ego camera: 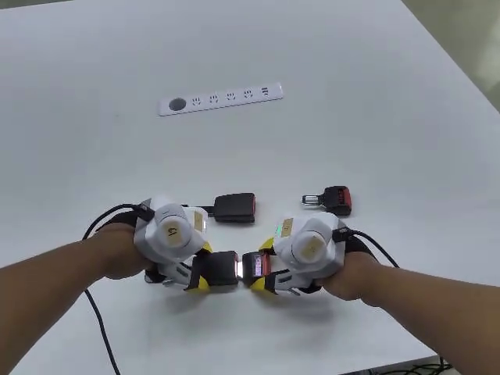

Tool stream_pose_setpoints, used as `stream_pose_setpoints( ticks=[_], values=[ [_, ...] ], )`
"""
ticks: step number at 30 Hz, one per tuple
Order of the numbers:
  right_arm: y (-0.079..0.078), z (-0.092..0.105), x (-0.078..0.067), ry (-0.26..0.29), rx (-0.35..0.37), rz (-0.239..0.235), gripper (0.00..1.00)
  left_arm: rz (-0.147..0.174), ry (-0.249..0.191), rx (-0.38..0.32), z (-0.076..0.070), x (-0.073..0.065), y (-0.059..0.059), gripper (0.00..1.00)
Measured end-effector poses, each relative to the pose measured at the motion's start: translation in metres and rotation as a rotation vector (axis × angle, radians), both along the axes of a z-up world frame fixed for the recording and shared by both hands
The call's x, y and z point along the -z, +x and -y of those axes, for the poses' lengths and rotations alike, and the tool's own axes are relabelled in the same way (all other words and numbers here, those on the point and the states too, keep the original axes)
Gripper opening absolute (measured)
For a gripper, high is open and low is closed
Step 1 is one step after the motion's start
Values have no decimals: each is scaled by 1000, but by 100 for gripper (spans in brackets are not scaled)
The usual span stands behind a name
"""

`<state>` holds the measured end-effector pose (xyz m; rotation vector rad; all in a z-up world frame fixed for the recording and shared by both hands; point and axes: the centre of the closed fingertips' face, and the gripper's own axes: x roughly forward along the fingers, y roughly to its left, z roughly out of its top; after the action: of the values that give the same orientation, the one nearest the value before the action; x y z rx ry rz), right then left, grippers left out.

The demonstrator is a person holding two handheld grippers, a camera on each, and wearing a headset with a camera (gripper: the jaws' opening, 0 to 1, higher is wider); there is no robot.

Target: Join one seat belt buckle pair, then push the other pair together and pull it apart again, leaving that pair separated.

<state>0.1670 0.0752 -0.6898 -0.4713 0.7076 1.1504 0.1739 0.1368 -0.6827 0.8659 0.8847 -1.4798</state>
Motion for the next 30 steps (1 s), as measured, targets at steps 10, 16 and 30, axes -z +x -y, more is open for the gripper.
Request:
stream_pose_setpoints(
  ticks=[10,16,30],
  values=[
    [1,4,4,3,-31,4,32,-6,-23,-7,-2,2,1,32],
    [1,5,4,8,-50,6,32,-22,-45,-10,-3,6,4,32],
    [2,8,1,83,-35,23,31,-62,-105,-15,-3,9,5,32]
  ],
)
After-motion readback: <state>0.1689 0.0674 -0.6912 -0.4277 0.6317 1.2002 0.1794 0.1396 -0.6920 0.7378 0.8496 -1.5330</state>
